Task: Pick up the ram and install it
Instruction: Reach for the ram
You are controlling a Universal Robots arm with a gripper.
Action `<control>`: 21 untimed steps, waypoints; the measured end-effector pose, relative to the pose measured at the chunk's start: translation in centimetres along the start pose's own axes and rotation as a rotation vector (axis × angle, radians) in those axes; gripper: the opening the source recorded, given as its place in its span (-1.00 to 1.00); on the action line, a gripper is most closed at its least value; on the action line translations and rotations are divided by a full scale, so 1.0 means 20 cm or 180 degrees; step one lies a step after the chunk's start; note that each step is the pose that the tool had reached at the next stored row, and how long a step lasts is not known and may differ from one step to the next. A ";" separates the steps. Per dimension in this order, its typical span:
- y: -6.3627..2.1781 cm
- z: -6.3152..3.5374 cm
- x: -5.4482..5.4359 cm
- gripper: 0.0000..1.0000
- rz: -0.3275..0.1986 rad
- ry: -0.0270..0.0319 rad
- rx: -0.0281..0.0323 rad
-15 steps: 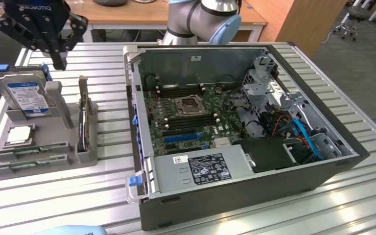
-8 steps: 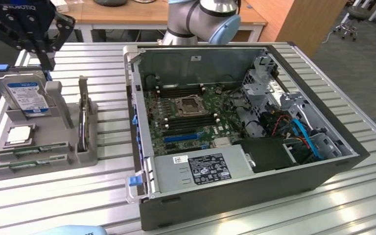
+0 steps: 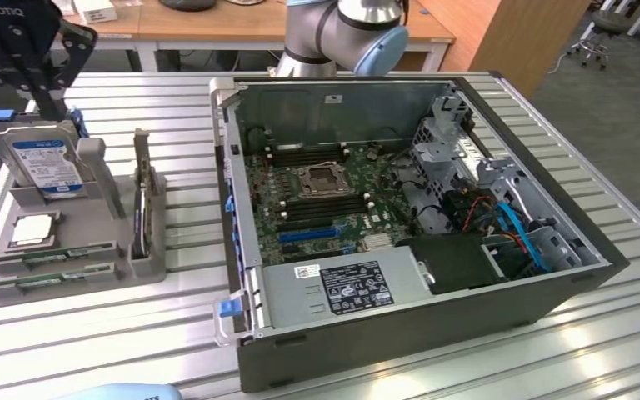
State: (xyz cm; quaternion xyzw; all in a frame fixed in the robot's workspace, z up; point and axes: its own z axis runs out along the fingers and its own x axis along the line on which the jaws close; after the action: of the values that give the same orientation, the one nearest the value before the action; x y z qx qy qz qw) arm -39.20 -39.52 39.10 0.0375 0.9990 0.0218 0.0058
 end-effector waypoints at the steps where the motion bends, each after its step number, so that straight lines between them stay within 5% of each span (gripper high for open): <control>1: -0.001 0.000 0.02 -0.80 0.0000 0.0001 0.0000; 12: -0.012 0.000 0.18 -0.80 0.0001 0.0014 0.0001; 21: -0.012 0.000 0.18 -0.80 0.0001 0.0015 0.0001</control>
State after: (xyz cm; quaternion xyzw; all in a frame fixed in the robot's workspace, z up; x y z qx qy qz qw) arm -42.88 -39.48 39.05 0.0376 0.9990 0.0217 0.0035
